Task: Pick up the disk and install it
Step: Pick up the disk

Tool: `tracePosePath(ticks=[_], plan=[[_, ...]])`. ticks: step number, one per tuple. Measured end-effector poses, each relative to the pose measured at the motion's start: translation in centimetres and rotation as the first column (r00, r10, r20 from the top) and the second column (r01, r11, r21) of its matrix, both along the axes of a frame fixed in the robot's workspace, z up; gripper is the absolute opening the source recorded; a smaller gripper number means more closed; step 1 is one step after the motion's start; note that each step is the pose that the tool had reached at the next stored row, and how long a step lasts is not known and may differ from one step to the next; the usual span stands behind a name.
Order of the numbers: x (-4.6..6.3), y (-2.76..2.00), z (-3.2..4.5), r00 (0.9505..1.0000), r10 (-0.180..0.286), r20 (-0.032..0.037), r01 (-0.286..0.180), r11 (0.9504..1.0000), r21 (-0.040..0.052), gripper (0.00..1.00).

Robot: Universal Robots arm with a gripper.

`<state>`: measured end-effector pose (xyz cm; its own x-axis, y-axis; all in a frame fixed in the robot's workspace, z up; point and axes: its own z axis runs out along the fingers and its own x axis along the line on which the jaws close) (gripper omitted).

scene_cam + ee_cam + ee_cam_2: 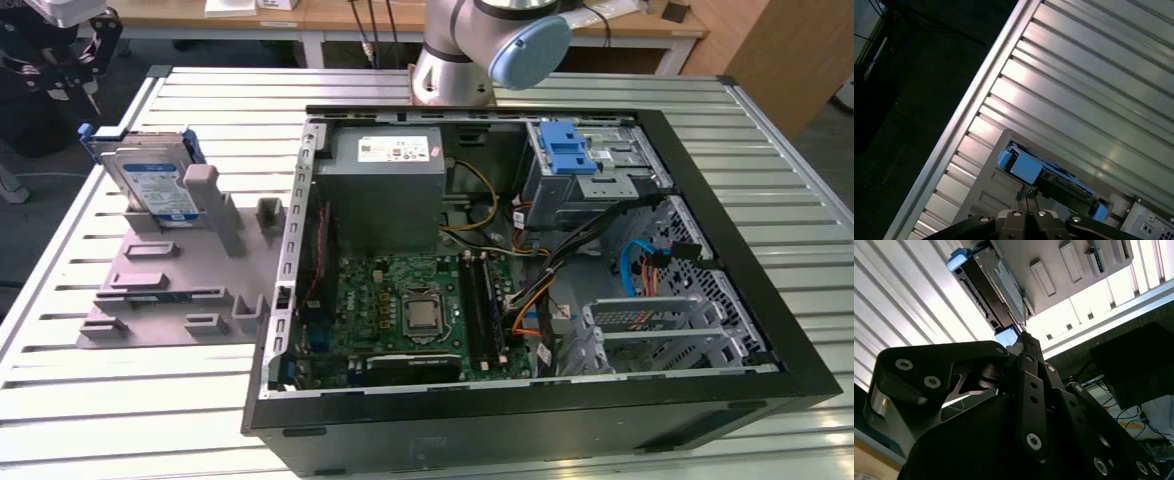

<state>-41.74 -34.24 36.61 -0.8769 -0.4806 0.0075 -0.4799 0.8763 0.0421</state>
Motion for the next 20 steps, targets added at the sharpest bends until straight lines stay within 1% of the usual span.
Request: tracePosePath(ticks=[1,2,4,6,9,12,14,17,20], plan=[[0.01,-0.01,-0.01,1.0000,0.007,0.0029,-0.007,1.0000,0.0050,0.11],[0.00,0.00,-0.01,0.9999,0.014,0.0043,-0.014,0.9998,0.0112,0.11],[0.00,0.00,-0.03,0.9995,0.032,0.0052,-0.032,0.9992,0.0232,0.11],[0.01,0.01,-0.09,0.9979,0.065,0.0053,-0.065,0.9976,0.0248,0.11],[0.00,0.00,-0.17,0.9929,0.119,0.0052,-0.119,0.9926,0.0248,0.11],[0.00,0.00,-0.28,0.9847,0.174,0.0052,-0.174,0.9844,0.0248,0.11],[0.00,0.00,-0.33,0.9779,0.209,0.0053,-0.209,0.9775,0.0249,0.11],[0.00,0.00,-0.40,0.9651,0.262,0.0052,-0.262,0.9648,0.0248,0.11],[0.00,0.00,-0.48,0.9501,0.312,0.0065,-0.312,0.9498,0.0245,0.11]])
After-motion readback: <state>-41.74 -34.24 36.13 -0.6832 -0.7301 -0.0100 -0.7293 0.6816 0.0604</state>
